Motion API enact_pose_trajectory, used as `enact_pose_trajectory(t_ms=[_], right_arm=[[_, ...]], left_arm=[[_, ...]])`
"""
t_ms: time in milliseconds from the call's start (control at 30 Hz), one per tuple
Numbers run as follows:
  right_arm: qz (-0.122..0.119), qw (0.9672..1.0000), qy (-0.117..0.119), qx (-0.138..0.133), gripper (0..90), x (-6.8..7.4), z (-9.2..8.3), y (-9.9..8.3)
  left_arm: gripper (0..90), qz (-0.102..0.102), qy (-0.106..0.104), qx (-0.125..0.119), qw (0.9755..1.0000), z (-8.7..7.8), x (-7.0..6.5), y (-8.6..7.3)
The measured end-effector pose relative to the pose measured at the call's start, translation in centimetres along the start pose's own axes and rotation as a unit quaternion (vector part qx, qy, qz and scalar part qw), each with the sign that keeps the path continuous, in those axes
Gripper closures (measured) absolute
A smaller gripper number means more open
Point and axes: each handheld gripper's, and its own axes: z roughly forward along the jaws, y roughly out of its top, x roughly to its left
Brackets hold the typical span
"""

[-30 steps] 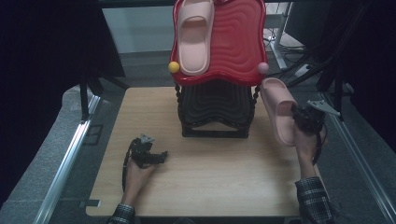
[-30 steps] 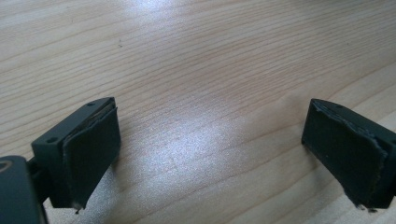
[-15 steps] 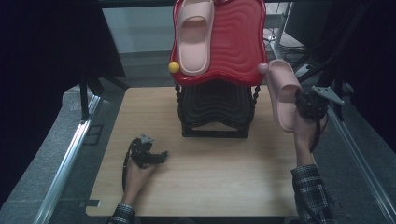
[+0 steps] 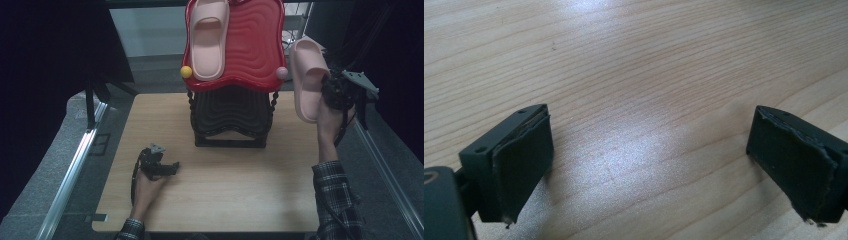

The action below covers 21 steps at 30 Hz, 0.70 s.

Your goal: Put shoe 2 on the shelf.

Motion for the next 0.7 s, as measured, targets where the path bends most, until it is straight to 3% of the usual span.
enact_pose_trajectory(t_ms=[700], right_arm=[[0.012,0.9994,-0.004,-0.031,82.8,4.4,1.0,8.8]], left_arm=[[4.7,0.0,0.0,0.002,1.0,0.0,0.0,0.0]])
